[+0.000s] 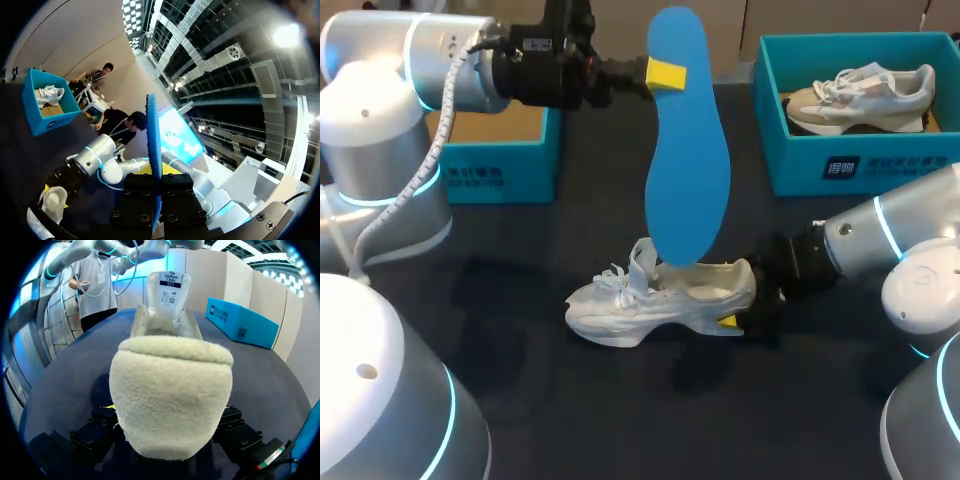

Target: Take the shoe out of the shoebox, open the shoe tongue, remove and reinsert the insole, then place the shoe into the shoebox

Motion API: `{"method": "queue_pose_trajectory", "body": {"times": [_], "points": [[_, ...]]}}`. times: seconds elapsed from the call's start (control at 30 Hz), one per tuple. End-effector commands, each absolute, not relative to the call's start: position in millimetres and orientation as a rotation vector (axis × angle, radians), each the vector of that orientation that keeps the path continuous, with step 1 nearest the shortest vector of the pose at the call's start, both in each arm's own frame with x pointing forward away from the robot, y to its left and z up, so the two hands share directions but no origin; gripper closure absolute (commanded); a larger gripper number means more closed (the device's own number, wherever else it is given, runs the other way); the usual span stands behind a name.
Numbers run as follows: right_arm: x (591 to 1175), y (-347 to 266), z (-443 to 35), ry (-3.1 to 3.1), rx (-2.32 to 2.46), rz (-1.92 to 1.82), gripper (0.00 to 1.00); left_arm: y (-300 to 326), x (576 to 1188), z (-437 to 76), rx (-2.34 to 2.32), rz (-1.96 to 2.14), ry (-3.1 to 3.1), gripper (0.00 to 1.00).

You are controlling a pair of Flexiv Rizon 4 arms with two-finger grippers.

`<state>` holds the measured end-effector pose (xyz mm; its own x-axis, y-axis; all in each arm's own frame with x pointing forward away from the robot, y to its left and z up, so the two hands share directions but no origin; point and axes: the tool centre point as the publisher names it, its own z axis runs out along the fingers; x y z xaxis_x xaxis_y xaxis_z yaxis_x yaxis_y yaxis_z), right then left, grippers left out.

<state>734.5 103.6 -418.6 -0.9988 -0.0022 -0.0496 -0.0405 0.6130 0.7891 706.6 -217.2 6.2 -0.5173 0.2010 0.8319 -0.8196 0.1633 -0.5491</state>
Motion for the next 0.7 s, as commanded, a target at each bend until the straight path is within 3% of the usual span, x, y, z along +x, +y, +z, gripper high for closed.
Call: {"method": "queue_pose_trajectory", "body": {"times": [0.03,0.7], "points": [[734.1,104.9,-418.5,2.782,-0.037,1.358,1.0,-215.9,685.5,11.4,0.642,1.506,-1.579,1.0],[734.1,104.9,-418.5,2.782,-0.037,1.358,1.0,-230.4,614.3,37.1,0.642,1.388,-1.54,1.0]]}}
